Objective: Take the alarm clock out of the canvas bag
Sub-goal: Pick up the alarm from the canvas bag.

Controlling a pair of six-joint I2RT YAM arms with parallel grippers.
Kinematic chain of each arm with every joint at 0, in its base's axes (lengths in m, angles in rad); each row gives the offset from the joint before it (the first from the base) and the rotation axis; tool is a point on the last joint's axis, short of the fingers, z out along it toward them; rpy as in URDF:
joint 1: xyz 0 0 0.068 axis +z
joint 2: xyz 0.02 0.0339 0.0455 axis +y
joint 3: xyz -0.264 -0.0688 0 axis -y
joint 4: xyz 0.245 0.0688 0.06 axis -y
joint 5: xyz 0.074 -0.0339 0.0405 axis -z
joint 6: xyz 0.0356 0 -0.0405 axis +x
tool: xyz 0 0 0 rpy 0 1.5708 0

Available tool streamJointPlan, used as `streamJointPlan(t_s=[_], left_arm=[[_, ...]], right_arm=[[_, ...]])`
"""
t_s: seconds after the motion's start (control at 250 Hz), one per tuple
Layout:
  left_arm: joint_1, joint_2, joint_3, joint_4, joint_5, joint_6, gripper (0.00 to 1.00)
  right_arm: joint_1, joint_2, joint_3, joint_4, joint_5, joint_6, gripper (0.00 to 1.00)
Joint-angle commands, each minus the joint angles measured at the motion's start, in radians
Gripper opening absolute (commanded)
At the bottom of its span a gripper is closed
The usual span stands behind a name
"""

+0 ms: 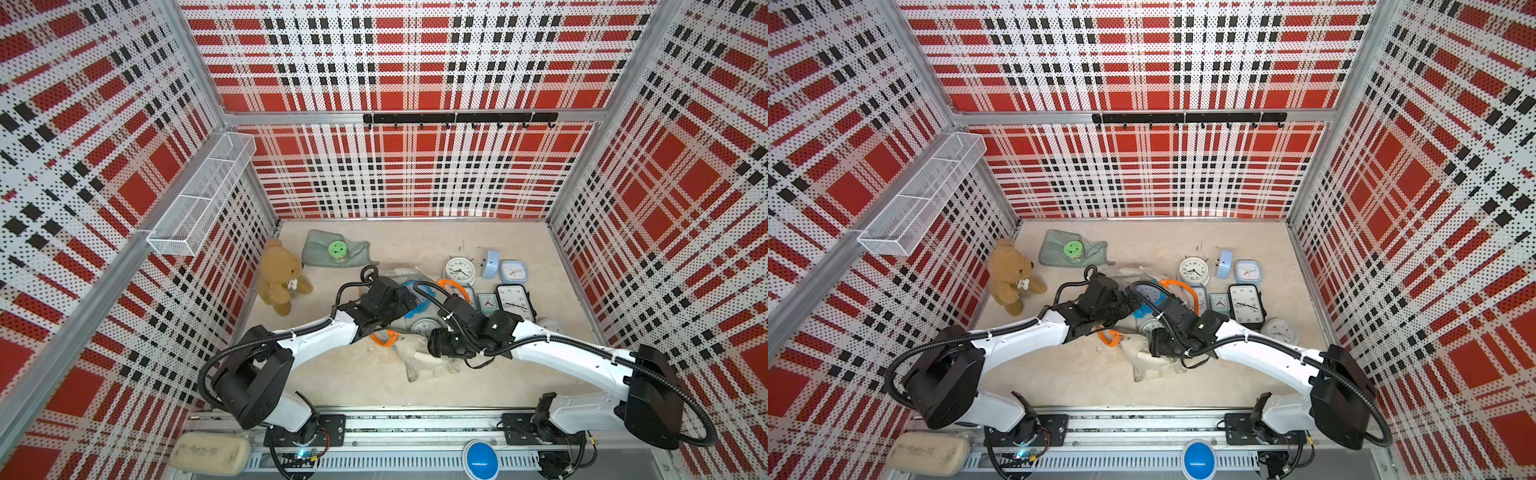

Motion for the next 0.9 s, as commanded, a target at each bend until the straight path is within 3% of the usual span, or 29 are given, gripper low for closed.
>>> streamJointPlan(t_s=[0.0,0.228,0.464,0.896], left_arm=[[0.04,0.066,-0.012,0.144,0.026,0.023,0.99],[0.036,0.184,0.029,0.206,0.069,0.019,0.99],[0.037,0.246,0.02,0.261,0.04,0.018,0.97],[0.054,0.31,0.013,0.575,0.077,-0.035,0.69]], right_arm=[[0.012,0.044,-0.054,-0.068,-0.05,0.016,0.66],[0.012,0.048,-0.055,-0.064,-0.052,0.013,0.66],[0.018,0.058,-0.055,-0.052,-0.051,0.009,0.65],[0.02,0.061,-0.06,-0.046,-0.062,-0.005,0.65]])
